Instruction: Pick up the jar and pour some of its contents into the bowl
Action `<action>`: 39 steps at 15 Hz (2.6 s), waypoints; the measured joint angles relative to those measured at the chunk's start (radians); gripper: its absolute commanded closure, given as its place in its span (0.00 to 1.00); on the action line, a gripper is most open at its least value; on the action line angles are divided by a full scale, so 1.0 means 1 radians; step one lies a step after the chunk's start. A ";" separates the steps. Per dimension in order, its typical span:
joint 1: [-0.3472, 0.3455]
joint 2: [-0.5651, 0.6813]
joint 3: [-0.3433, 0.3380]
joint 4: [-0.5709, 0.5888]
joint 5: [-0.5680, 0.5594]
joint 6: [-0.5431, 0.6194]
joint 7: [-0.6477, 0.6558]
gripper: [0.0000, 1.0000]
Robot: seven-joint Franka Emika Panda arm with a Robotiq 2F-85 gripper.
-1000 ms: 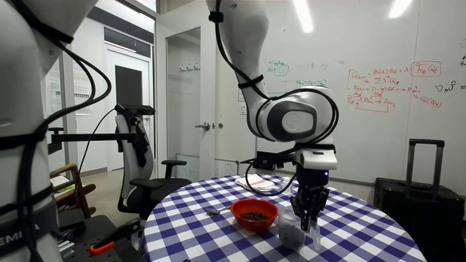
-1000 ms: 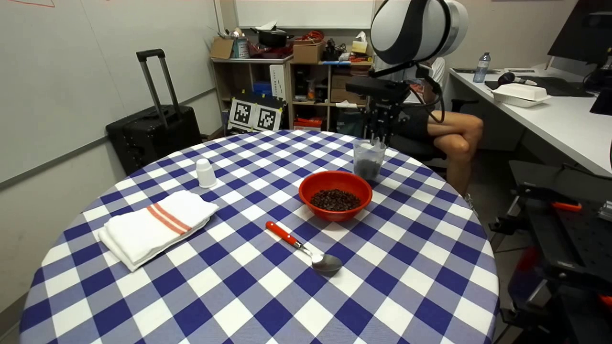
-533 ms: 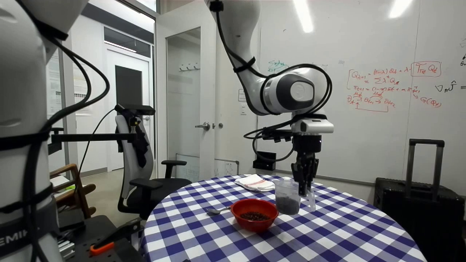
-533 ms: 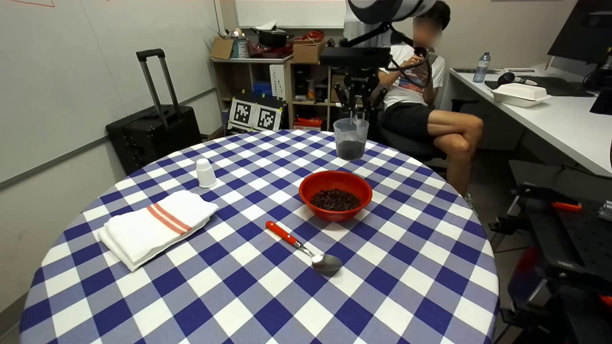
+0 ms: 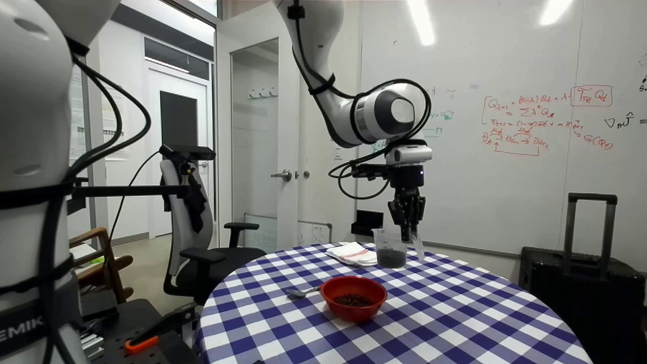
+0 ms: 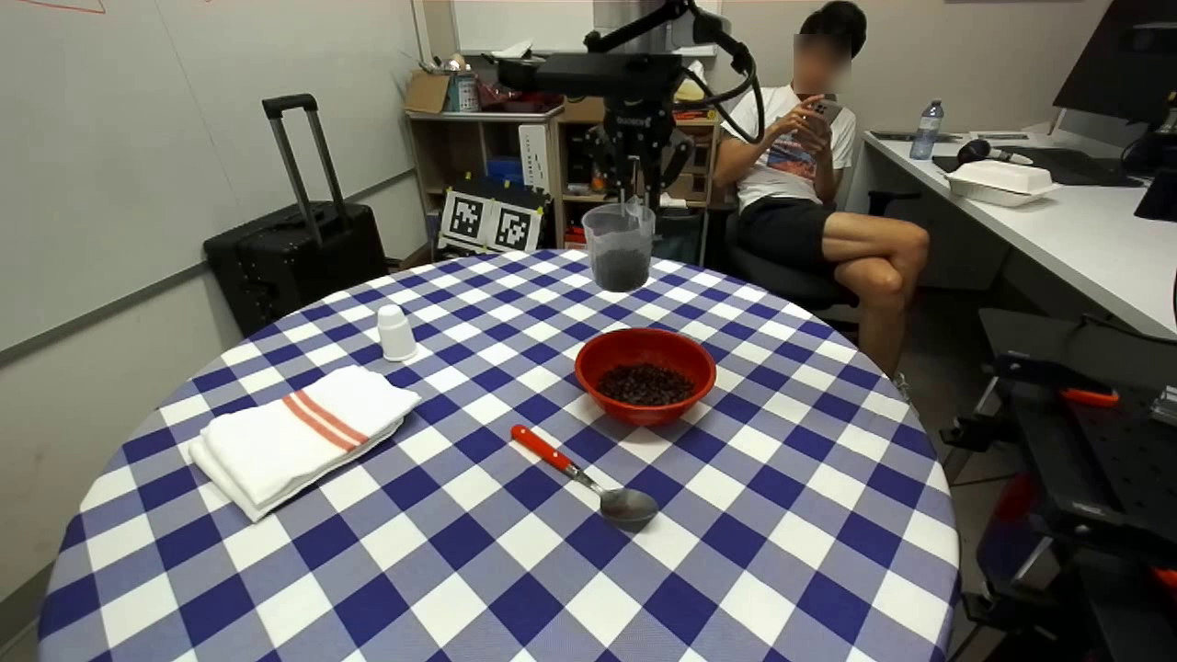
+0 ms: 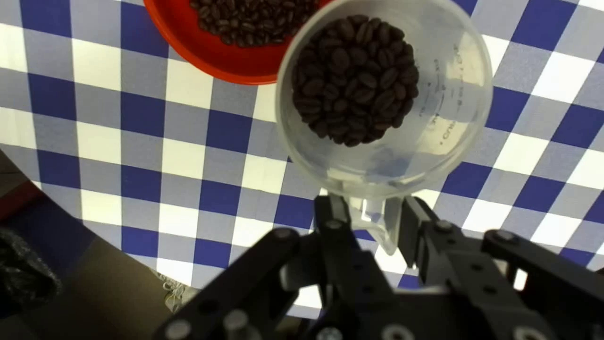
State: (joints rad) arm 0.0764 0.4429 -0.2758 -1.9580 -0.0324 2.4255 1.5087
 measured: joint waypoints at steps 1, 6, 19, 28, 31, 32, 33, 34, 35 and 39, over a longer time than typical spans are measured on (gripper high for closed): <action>0.017 0.012 -0.001 0.006 -0.040 -0.002 0.046 0.93; 0.086 0.077 -0.005 0.032 -0.249 -0.102 0.205 0.93; 0.120 0.108 0.036 0.155 -0.500 -0.567 0.376 0.93; 0.121 0.228 0.059 0.285 -0.706 -0.659 0.478 0.93; 0.121 0.266 0.075 0.334 -0.725 -0.714 0.478 0.93; 0.122 0.276 0.081 0.351 -0.731 -0.733 0.478 0.93; 0.123 0.282 0.087 0.368 -0.741 -0.754 0.478 0.93; 0.126 0.288 0.093 0.384 -0.755 -0.778 0.478 0.93; 0.130 0.293 0.098 0.400 -0.772 -0.803 0.478 0.93; 0.149 0.307 0.120 0.433 -0.851 -0.877 0.478 0.93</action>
State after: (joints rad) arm 0.2257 0.7495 -0.1556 -1.5252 -0.8837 1.5482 1.9867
